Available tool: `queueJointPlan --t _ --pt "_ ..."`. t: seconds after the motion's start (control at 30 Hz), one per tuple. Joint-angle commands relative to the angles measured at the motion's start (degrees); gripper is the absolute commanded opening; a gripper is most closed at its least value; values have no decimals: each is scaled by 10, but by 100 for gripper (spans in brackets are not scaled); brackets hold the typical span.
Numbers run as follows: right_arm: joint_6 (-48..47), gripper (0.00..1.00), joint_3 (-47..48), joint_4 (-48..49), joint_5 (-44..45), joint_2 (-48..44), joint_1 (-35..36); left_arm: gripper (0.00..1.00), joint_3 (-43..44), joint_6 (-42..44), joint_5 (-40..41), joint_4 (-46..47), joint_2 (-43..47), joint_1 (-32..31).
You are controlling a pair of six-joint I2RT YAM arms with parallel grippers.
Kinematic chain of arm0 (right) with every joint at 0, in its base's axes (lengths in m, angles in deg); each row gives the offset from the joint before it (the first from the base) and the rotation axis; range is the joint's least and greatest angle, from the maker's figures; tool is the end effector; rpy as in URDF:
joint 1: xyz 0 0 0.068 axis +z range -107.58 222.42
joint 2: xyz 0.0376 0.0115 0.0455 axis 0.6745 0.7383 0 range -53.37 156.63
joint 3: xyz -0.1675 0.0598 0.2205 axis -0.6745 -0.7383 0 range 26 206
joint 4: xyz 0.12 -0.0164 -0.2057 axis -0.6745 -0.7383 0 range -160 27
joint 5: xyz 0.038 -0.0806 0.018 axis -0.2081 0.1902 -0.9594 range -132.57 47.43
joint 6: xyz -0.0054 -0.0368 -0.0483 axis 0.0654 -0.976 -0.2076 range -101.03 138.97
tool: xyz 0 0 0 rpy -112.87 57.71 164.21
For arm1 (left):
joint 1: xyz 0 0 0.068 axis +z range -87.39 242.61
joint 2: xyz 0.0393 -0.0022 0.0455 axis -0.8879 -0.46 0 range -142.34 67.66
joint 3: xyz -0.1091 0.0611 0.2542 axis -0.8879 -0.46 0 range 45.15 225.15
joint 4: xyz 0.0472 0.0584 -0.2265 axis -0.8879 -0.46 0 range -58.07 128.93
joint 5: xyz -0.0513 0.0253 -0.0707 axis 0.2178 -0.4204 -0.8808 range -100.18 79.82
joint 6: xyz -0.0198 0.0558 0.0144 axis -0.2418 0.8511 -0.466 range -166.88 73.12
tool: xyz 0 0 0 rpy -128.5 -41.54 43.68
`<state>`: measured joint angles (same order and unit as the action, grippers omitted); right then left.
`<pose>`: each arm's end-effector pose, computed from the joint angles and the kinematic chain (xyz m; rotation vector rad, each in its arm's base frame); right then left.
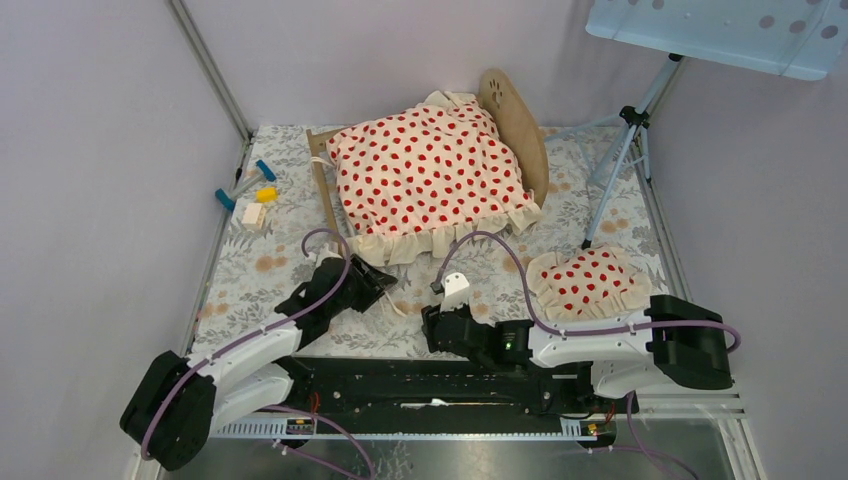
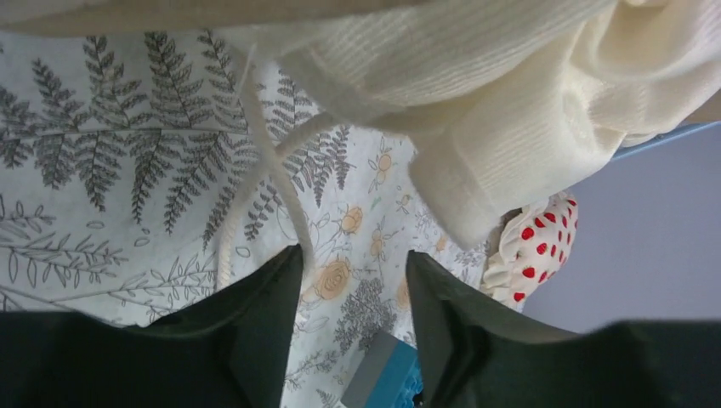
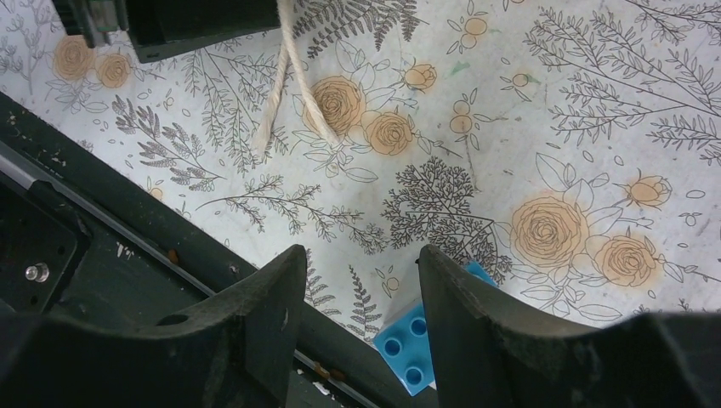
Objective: Set up the pet bed
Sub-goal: Cross the ropes on the bed frame.
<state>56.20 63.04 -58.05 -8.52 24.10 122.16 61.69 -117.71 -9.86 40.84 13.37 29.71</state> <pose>0.0711 0.2495 0.2195 -0.4528 2.0781 0.5866 0.1409 -0.0909 0.1791 -0.7778 2.2530 -0.9545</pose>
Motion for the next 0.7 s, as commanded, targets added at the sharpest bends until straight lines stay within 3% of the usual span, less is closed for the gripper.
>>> queueJointPlan --t 0.0,0.2,0.43,0.67 --pt "13 59 -11 -9 34 -36 -5 55 31 10 -28 55 -37 -3" --pt "10 60 -30 -1 40 -59 -9 66 36 41 -31 11 3 -3" --pt "-6 60 -30 -7 33 -62 -14 70 51 97 -67 -57 18 -3" --pt "-17 60 -26 -6 31 -63 -18 75 48 126 -49 -114 51 -3"
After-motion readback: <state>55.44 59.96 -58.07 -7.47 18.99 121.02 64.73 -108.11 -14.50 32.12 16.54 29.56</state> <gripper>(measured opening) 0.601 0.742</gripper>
